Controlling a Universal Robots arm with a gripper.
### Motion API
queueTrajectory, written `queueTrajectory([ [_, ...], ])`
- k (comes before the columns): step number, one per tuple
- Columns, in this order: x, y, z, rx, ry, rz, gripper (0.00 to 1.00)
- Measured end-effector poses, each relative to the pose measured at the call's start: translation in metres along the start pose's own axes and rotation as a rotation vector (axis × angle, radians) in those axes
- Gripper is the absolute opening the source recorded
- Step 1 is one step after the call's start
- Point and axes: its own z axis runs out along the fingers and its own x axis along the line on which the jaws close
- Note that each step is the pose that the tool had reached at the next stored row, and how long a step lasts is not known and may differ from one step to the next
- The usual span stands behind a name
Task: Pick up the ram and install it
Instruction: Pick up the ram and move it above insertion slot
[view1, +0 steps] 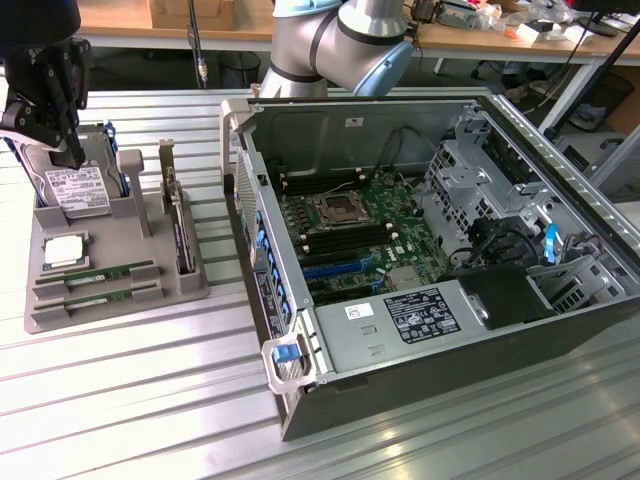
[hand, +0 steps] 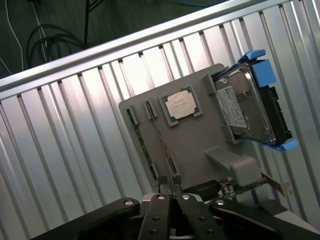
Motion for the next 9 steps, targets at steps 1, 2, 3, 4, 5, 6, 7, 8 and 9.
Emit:
queueTrajectory([
  [1,0.0000,0.0000,0.0000,-0.0001,0.0001,-0.004,0.10],
  [2,0.0000,0.0000,0.0000,-0.0001,0.0002,-0.009,0.10],
  [3,0.0000,0.0000,0.0000,-0.0003,0.0004,-0.015,0.10],
  [4,0.0000,0.0000,0.0000,-0.0003,0.0005,-0.019,0.10],
  [5,0.0000,0.0000,0.0000,-0.0004,0.0007,-0.023,0.10],
  [6,0.0000,0.0000,0.0000,-0.0006,0.0009,-0.032,0.10],
  [7,0.0000,0.0000,0.0000,-0.0008,0.0013,-0.043,0.10],
  [8,0.0000,0.0000,0.0000,-0.0010,0.0015,-0.050,0.10],
  [9,0.0000,0.0000,0.0000,-0.0012,0.0018,-0.061,0.10],
])
